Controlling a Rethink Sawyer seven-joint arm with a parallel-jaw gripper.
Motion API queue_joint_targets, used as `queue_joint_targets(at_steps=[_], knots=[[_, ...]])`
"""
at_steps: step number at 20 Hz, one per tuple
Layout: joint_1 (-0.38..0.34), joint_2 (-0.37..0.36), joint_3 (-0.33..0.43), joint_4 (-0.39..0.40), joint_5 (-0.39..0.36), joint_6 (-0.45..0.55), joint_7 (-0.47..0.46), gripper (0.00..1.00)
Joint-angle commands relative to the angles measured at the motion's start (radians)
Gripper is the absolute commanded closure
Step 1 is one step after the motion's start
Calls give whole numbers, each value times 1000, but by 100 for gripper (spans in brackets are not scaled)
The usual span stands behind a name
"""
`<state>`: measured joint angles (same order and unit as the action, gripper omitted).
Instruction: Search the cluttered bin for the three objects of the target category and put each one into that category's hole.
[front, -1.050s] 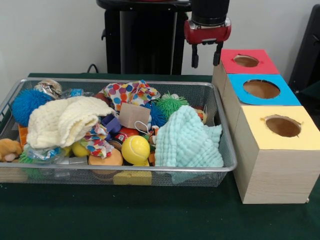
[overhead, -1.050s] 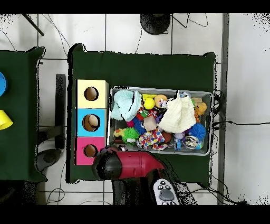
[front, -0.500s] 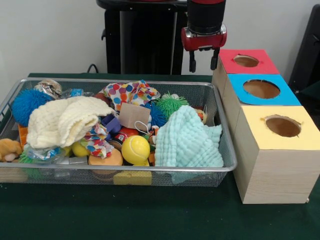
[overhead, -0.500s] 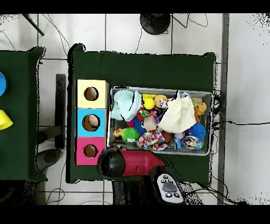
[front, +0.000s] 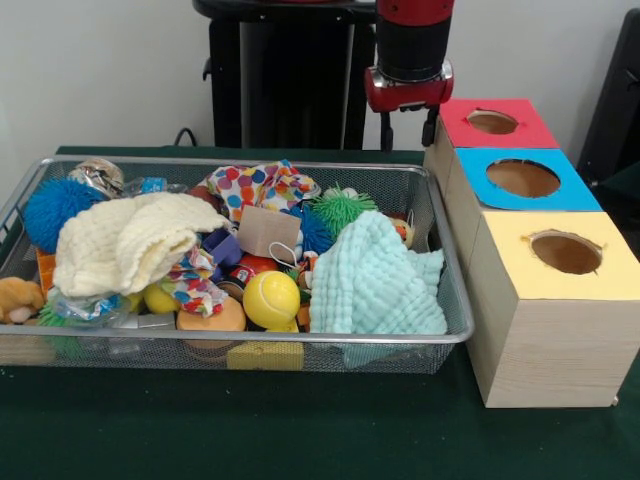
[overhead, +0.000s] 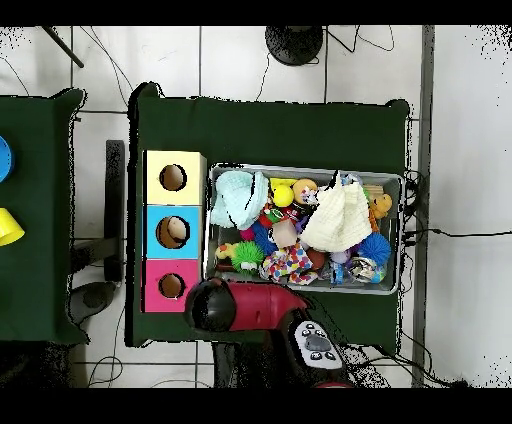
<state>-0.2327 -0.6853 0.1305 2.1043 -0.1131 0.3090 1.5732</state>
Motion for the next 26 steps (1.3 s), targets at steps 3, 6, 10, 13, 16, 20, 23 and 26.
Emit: queue_joint_targets(at_steps=[3, 6, 10, 13, 16, 20, 23, 26], knots=[[1, 100, 31, -235, 26, 75, 96, 0], [-3, 111, 34, -261, 24, 87, 87, 0], [-2, 106, 40, -281, 29, 125, 84, 0], [-4, 106, 47, -289, 35, 141, 87, 0], [-10, 100, 58, -282, 37, 146, 91, 0], [-31, 107, 82, -286, 44, 159, 81, 0], [-45, 112, 97, -293, 53, 179, 72, 0], [-51, 117, 103, -296, 55, 184, 69, 0]])
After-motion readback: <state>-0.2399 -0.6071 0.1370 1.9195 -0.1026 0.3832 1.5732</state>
